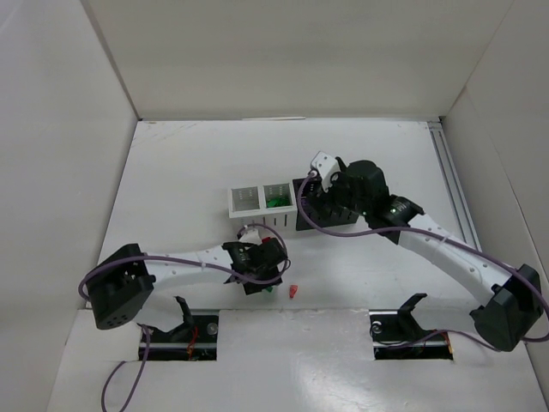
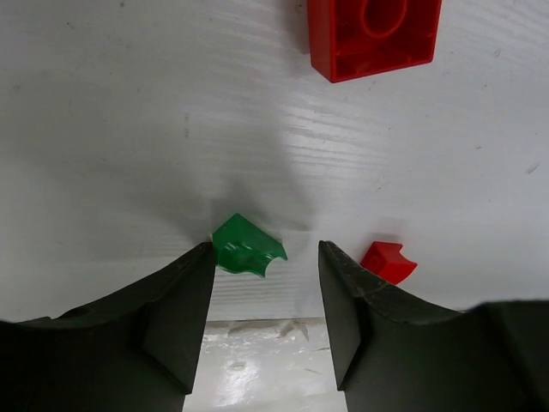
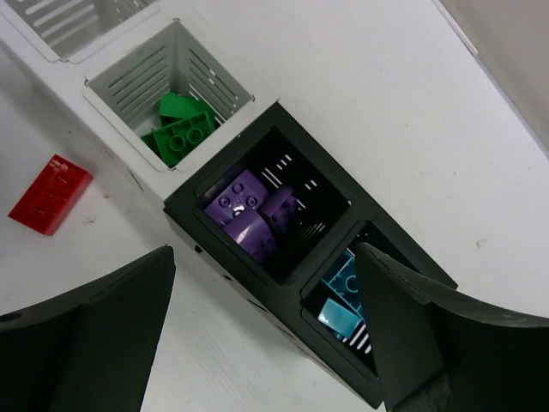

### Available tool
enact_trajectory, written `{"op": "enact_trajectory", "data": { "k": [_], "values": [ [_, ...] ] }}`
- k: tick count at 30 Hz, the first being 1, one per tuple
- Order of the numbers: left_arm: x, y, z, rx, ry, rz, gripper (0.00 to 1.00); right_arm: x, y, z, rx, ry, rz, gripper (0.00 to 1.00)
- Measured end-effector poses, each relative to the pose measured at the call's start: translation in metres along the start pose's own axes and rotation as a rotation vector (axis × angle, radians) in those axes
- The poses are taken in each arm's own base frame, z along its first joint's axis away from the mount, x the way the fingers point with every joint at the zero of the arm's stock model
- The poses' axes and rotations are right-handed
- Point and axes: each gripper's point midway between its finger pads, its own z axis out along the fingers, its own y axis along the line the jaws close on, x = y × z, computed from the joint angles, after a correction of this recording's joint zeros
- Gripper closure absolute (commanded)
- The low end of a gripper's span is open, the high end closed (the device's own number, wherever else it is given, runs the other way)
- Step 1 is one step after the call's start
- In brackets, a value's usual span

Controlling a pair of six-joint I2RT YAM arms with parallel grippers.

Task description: Sort the legos into containers by color

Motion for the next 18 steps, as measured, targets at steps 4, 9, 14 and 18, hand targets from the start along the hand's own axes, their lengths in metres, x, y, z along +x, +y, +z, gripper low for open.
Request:
{"op": "enact_trajectory", "data": {
  "k": [4, 9, 14, 18],
  "values": [
    [-0.001, -0.005, 0.003, -0.030, 0.003, -0.025, 0.57, 0.006, -0.007, -0.007, 0.021, 0.004, 0.014, 0.10],
    [-0.001, -0.004, 0.004, -0.060, 0.003, -0.044, 0.64, 0.014, -0.012, -0.010, 0.036, 0.016, 0.023, 0.10],
    [-0.001, -0.001, 0.005, -0.100, 0.004, -0.043, 0.77, 0.021, -0.015, -0.012, 0.041, 0.029, 0.031, 0.10],
    [-0.001, 0.000, 0.004, -0.116, 0.006, -0.040, 0.84, 0.028, -0.017, -0.017, 0.052, 0.039, 0.038, 0.10]
  ]
}}
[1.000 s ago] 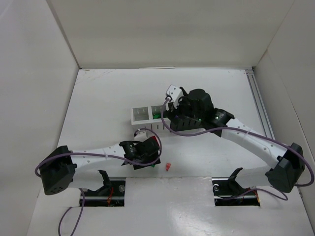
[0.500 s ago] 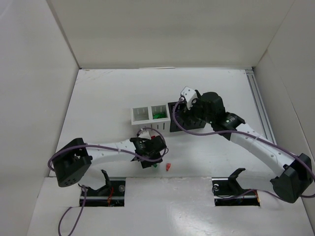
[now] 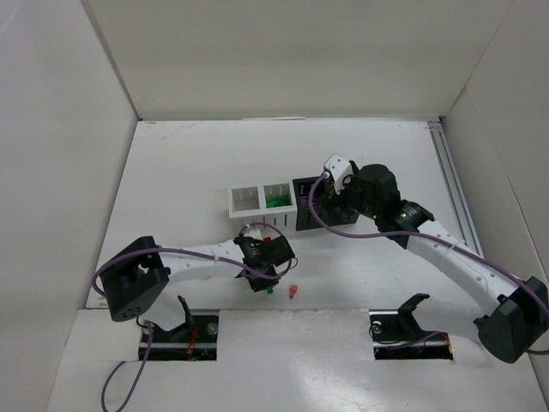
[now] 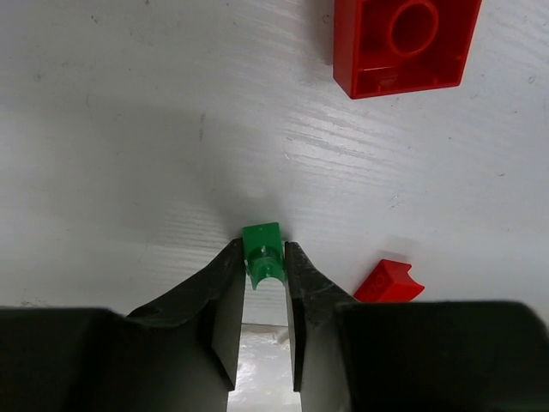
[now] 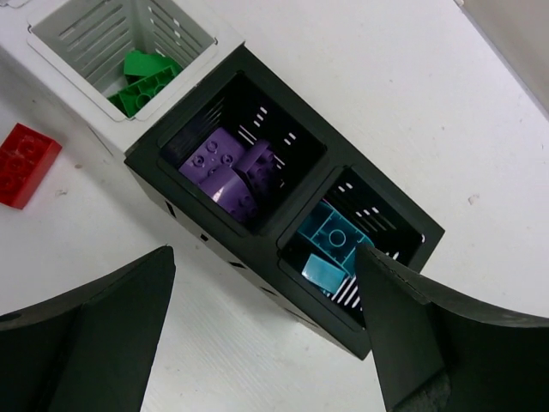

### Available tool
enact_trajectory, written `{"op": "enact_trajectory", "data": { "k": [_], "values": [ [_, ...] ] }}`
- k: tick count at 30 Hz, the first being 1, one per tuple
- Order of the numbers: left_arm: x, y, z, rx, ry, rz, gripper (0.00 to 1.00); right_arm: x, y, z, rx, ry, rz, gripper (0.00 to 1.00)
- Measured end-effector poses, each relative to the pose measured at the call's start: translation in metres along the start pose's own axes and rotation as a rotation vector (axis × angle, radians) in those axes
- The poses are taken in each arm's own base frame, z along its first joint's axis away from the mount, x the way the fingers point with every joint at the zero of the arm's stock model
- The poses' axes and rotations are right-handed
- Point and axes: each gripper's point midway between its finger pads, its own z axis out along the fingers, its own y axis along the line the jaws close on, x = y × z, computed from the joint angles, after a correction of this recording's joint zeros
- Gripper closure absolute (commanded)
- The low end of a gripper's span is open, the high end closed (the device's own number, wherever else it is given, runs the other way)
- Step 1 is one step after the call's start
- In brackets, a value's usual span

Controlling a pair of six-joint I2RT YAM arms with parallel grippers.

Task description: Sort the legos into containers by color

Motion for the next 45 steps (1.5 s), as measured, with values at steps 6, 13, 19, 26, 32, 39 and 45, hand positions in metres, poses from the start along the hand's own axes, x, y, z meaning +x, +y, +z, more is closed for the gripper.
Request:
{"op": "enact_trajectory", "data": {
  "k": [6, 13, 19, 26, 32, 39, 45],
  "values": [
    [-0.010, 0.005, -0.005, -0.039, -0.050, 0.028, 0.90, 0.004, -0.002, -0.015, 0.017, -0.010, 0.004, 0.10],
    [-0.069, -0.043, -0.065, 0.086, -0.257, 0.025, 0.91, 0.001, -0.010, -0.049, 0.086, -0.088, -0.024, 0.07],
    [-0.160, -0.073, -0.138, 0.278, -0.495, -0.041, 0.90, -0.010, -0.019, -0.089, 0.170, -0.193, -0.060, 0.01],
    [-0.221, -0.095, -0.144, 0.295, -0.598, -0.007, 0.86, -0.010, -0.022, -0.097, 0.192, -0.200, -0.077, 0.01],
    [-0.225, -0.107, -0.103, 0.224, -0.544, 0.075, 0.62, 0.001, -0.013, -0.082, 0.129, -0.149, -0.097, 0.01],
    [-0.223, -0.110, -0.101, 0.232, -0.534, 0.109, 0.38, 0.023, 0.040, -0.052, -0.056, -0.091, -0.148, 0.01],
    [-0.222, -0.100, -0.128, 0.275, -0.564, 0.093, 0.01, 0.034, 0.109, -0.010, -0.236, -0.023, -0.203, 0.01]
  ]
}}
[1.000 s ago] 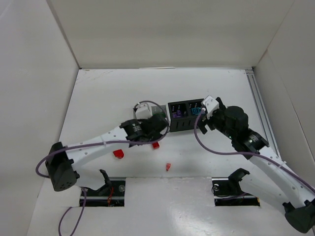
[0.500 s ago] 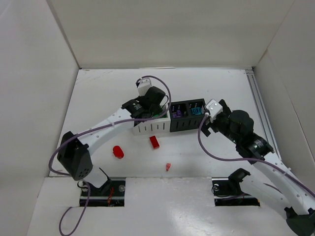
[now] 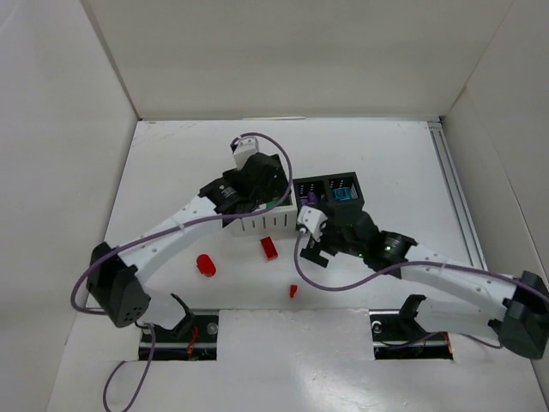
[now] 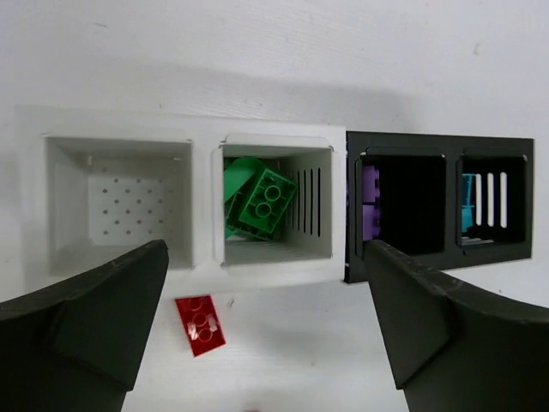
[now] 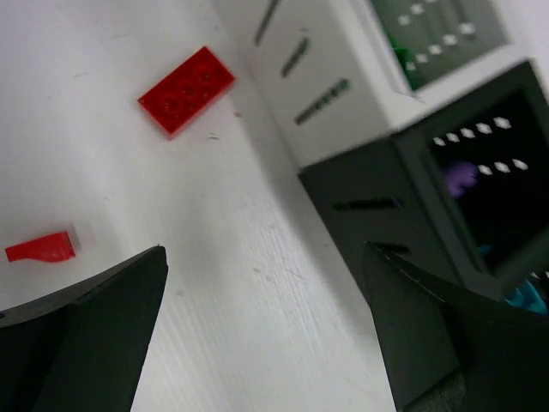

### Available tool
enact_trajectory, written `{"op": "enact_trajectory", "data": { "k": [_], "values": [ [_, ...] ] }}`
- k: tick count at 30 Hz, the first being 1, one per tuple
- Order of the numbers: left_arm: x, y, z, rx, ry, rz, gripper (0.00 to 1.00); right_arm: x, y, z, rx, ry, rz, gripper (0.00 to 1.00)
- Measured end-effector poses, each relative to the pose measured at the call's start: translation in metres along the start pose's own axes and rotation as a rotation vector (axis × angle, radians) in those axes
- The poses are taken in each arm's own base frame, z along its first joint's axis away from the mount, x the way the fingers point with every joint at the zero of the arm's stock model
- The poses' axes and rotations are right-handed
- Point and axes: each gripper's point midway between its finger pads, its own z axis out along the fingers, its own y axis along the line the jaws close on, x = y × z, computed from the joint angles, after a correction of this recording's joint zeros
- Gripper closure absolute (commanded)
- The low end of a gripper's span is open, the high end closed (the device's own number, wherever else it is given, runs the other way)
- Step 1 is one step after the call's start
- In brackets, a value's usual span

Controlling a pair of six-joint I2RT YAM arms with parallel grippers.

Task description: Sort the legos into containers by color

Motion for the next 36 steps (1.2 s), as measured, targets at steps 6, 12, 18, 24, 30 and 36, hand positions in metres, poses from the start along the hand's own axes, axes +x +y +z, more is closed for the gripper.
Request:
{"op": "enact_trajectory", "data": {
  "k": [6, 12, 18, 24, 30, 36],
  "values": [
    [-0.010, 0.034, -0.056, 0.061, -0.079, -0.104, 0.01, 0.013, 0.048, 0.063, -0.095, 0.145, -0.083, 0.01],
    [0.003, 0.076, -0.085, 0.055, -0.110, -0.180, 0.01, 0.019, 0.068, 0.107, -0.105, 0.199, -0.098, 0.01],
    [0.015, 0.095, -0.089, 0.018, -0.094, -0.194, 0.01, 0.018, 0.066, 0.125, -0.065, 0.215, -0.047, 0.02],
    [0.017, 0.103, -0.092, -0.009, -0.092, -0.198, 0.01, 0.014, 0.066, 0.134, -0.012, 0.214, 0.092, 0.04],
    [0.021, 0.109, -0.094, -0.031, -0.083, -0.190, 0.01, 0.017, 0.074, 0.141, 0.008, 0.215, 0.262, 0.23],
    [0.018, 0.114, -0.104, -0.016, -0.095, -0.227, 0.01, 0.029, 0.083, 0.149, 0.016, 0.244, 0.351, 0.54]
  ]
}}
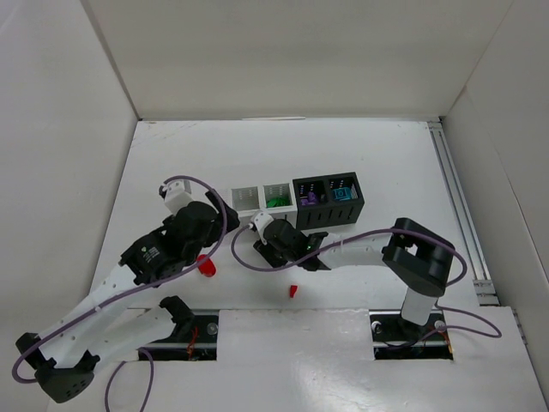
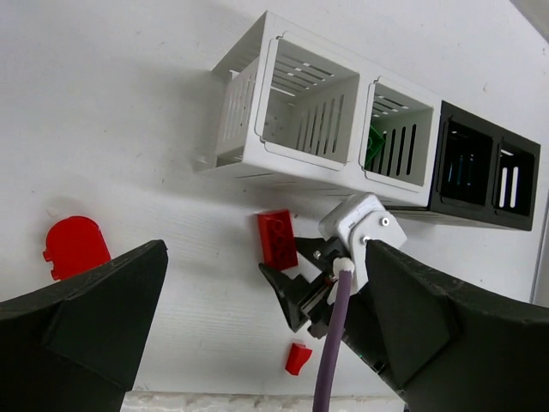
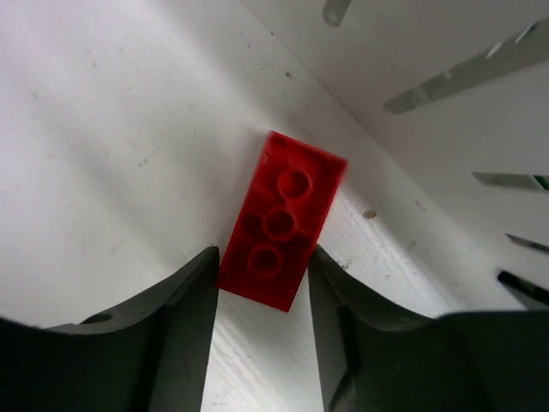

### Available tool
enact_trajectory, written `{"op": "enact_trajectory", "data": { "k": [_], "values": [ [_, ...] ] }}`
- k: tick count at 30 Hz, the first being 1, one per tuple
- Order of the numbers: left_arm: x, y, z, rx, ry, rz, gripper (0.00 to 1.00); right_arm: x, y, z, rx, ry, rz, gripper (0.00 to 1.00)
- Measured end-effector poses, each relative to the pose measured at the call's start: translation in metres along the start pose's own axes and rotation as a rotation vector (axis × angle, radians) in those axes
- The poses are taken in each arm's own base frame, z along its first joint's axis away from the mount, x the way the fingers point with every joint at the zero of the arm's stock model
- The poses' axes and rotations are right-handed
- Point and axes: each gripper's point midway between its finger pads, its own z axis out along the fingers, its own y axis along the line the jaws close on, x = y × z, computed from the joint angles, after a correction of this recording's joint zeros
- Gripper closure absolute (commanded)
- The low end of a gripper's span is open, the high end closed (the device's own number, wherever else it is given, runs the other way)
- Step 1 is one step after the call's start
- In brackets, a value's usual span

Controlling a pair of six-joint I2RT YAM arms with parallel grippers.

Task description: Sort the legos into containers by color

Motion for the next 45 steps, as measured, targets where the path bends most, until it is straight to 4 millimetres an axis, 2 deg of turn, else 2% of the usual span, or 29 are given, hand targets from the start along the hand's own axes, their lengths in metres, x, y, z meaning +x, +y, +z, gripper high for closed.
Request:
{"op": "enact_trajectory", "data": {
  "k": [4, 7, 9, 12, 17, 22, 26, 28, 32, 37, 41, 42, 44, 45],
  "values": [
    [-0.003, 0.005, -0.009, 0.007, -0.008, -0.041, 0.01, 0.001, 0.002, 0.000, 0.000, -0.002, 0.037, 0.71],
    [-0.005, 0.009, -0.014, 0.011, -0.014, -0.080, 0.01, 0.000, 0.004, 0.000, -0.007, -0.007, 0.017, 0.76],
    [-0.003, 0.012, -0.015, 0.004, -0.011, -0.100, 0.01, -0.002, 0.008, -0.003, -0.024, -0.017, -0.038, 0.76],
    [0.001, 0.016, -0.013, -0.013, -0.002, -0.121, 0.01, -0.016, 0.025, -0.016, -0.094, -0.062, -0.151, 0.80],
    [0.014, 0.023, -0.004, -0.052, 0.027, -0.119, 0.01, -0.059, 0.044, -0.057, -0.202, -0.215, -0.297, 0.80],
    [0.022, 0.027, 0.005, -0.099, 0.043, -0.112, 0.01, -0.108, 0.034, -0.101, -0.170, -0.355, -0.365, 0.80],
    [0.020, 0.027, 0.009, -0.112, 0.031, -0.129, 0.01, -0.140, 0.018, -0.115, -0.100, -0.386, -0.399, 0.78],
    [0.015, 0.028, 0.011, -0.116, 0.008, -0.145, 0.01, -0.151, 0.007, -0.112, -0.056, -0.368, -0.409, 0.77],
    [0.020, 0.029, 0.013, -0.126, 0.026, -0.158, 0.01, -0.171, -0.018, -0.093, 0.023, -0.334, -0.413, 0.76],
    [0.035, 0.042, 0.016, -0.193, 0.065, -0.205, 0.01, -0.176, -0.043, -0.061, 0.062, -0.269, -0.404, 0.72],
    [0.051, 0.059, 0.019, -0.242, 0.094, -0.242, 0.01, -0.175, -0.049, -0.040, 0.059, -0.229, -0.410, 0.61],
    [0.055, 0.063, 0.019, -0.254, 0.099, -0.250, 0.01, -0.173, -0.049, -0.037, 0.054, -0.216, -0.414, 0.53],
    [0.062, 0.070, 0.020, -0.274, 0.109, -0.266, 0.01, -0.168, -0.048, -0.034, 0.049, -0.194, -0.422, 0.44],
    [0.065, 0.073, 0.021, -0.282, 0.113, -0.273, 0.01, -0.166, -0.048, -0.034, 0.047, -0.186, -0.427, 0.33]
  ]
}}
